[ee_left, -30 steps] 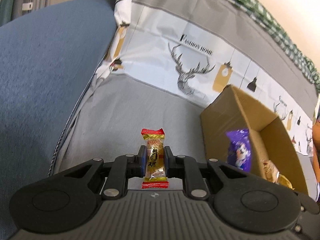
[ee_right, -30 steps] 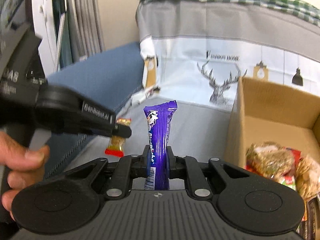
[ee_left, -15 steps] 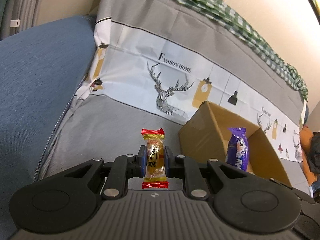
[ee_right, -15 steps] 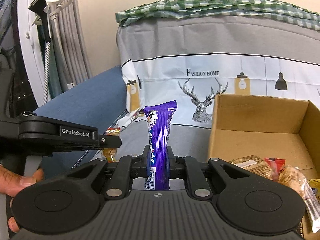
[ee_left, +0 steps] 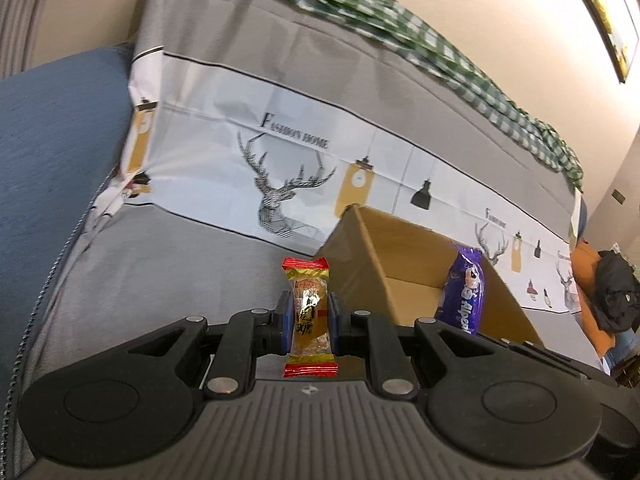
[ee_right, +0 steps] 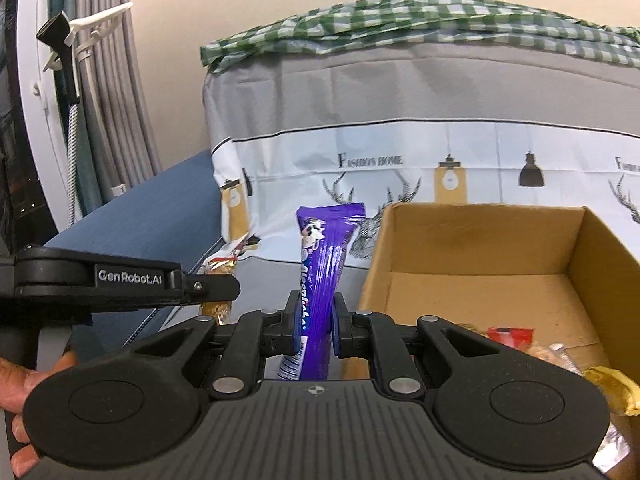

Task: Organize snacks
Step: 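Carry the red-gold candy and purple chocolate bar over the cardboard box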

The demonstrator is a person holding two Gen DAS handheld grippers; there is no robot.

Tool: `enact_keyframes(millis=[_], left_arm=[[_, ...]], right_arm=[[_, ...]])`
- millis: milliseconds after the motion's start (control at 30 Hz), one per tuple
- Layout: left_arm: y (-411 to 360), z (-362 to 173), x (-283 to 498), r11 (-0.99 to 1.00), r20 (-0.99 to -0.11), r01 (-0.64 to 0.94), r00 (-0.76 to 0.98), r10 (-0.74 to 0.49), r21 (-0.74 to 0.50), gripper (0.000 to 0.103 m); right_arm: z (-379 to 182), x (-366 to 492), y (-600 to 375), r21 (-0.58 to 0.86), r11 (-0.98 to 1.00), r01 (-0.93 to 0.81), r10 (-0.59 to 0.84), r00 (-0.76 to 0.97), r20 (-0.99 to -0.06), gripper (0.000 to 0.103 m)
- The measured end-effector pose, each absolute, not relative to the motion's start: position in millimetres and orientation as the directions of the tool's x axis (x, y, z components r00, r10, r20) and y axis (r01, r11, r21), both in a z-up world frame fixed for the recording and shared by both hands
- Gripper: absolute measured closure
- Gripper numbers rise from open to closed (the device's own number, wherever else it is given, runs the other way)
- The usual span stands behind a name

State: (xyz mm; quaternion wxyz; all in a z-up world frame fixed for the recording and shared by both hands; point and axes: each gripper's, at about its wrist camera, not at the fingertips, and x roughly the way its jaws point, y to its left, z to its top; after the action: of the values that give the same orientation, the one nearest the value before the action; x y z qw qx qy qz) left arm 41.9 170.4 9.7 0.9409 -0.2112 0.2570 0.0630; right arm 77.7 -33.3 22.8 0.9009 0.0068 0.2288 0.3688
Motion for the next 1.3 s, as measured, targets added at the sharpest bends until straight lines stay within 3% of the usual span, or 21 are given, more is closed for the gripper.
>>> enact_keyframes(millis=[367, 1300], left_arm=[[146, 20, 49, 0.912, -0.431, -0.149, 0.902, -0.033, -0.383, 0.085], [72, 23, 75, 0.917, -0.374, 0.015, 0.91, -0.177, -0.399, 0.085]], right_arm=[[36, 93, -73, 0.213, 0.772, -0.599, 0.632, 0.687, -0.357, 0.09], [39, 132, -133, 0.202, 0.898, -0.391, 0.44, 0.823, -0.359, 0.09]])
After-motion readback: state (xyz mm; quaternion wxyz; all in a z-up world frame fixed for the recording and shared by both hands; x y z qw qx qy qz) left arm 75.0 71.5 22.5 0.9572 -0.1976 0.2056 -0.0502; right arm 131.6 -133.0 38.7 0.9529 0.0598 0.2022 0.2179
